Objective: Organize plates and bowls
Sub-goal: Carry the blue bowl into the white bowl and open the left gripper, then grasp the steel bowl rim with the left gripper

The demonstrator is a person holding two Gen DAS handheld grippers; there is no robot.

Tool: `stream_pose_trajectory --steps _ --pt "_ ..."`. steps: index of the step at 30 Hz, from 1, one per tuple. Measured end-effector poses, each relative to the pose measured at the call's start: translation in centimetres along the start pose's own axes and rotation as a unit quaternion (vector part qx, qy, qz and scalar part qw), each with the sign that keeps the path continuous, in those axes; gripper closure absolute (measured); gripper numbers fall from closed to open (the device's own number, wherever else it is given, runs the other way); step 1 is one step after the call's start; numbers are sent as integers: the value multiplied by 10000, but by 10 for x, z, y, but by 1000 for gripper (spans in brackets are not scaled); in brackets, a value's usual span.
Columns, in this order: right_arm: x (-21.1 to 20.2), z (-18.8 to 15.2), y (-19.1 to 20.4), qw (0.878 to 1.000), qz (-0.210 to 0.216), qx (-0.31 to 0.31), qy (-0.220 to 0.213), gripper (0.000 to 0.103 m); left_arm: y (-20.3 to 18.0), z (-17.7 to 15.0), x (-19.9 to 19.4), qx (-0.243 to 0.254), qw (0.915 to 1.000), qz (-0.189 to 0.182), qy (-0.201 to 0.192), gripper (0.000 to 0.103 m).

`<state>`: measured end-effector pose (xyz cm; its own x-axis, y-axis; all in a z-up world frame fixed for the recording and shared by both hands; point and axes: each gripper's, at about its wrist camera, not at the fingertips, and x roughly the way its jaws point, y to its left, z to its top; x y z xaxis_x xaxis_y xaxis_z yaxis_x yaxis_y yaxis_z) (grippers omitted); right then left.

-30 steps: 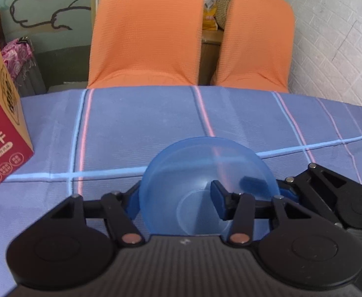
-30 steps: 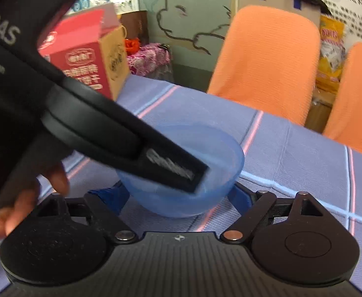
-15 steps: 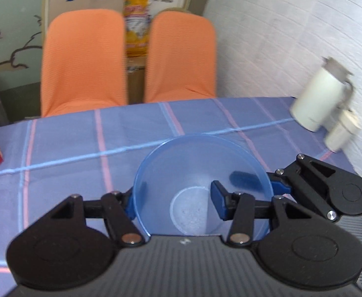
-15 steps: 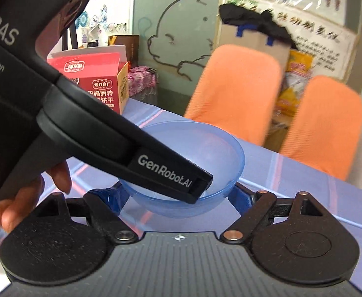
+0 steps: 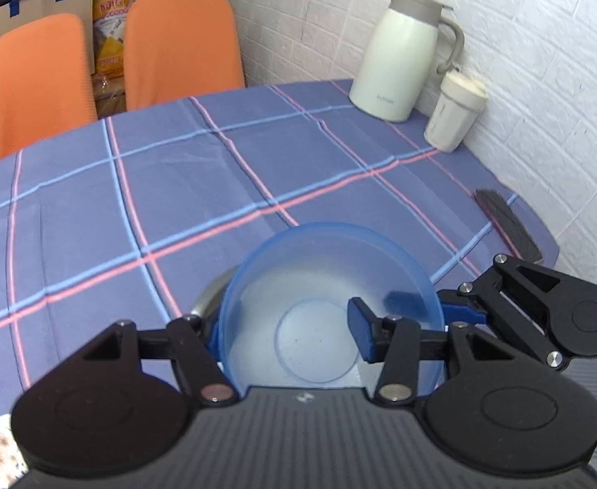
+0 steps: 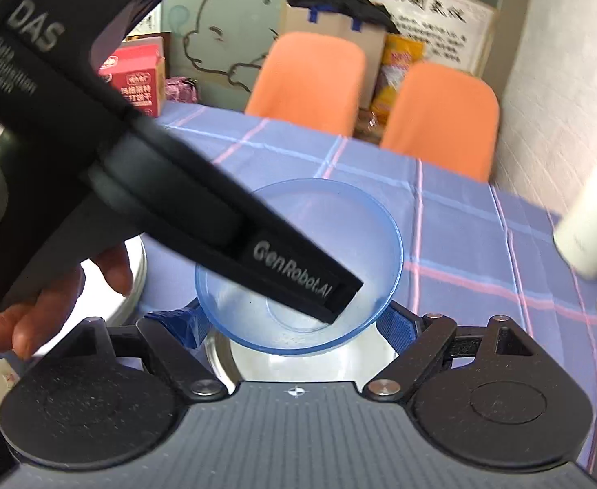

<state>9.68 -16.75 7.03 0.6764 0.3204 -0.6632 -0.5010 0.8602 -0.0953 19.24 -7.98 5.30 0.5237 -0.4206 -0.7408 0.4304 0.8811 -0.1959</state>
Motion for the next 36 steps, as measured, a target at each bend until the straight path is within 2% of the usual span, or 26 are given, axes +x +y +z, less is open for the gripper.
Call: stream_pose_trajectory --steps 5,6,8,13,22,27,28,29,30,33,36 --pt "22 -9 -16 9995 196 242 83 30 0 -5 18 31 9998 156 117 52" --pt "23 -12 -19 9993 229 268 78 30 -2 -6 21 72 9995 299 71 50" --pt "29 -14 -23 9991 258 314 135 29 -1 -6 21 170 9984 540 -52 34" --pt "34 -20 -36 9985 262 452 146 29 14 -3 14 -65 9990 393 -178 26" --pt "14 -49 -48 9931 318 1117 -187 29 36 -10 -7 -634 9965 360 -407 25" --pt "8 -59 -50 9890 240 1393 -441 28 39 -23 -21 -954 9927 487 -557 24" --pt "7 -61 -51 9877 212 1471 -485 28 39 -27 -24 -1061 9911 522 -612 23" --pt "7 -62 -51 9860 177 1566 -551 28 39 -30 -26 -1177 9892 567 -657 9" --pt "5 -65 -50 9833 126 1696 -645 28 39 -34 -29 -1301 9871 583 -723 3" --pt "0 -81 -50 9706 77 2222 -924 28 36 -47 -39 -1515 9813 638 -1002 3" --pt "1 -94 -50 9559 66 2740 -1058 28 27 -49 -45 -1329 9814 861 -1086 3"
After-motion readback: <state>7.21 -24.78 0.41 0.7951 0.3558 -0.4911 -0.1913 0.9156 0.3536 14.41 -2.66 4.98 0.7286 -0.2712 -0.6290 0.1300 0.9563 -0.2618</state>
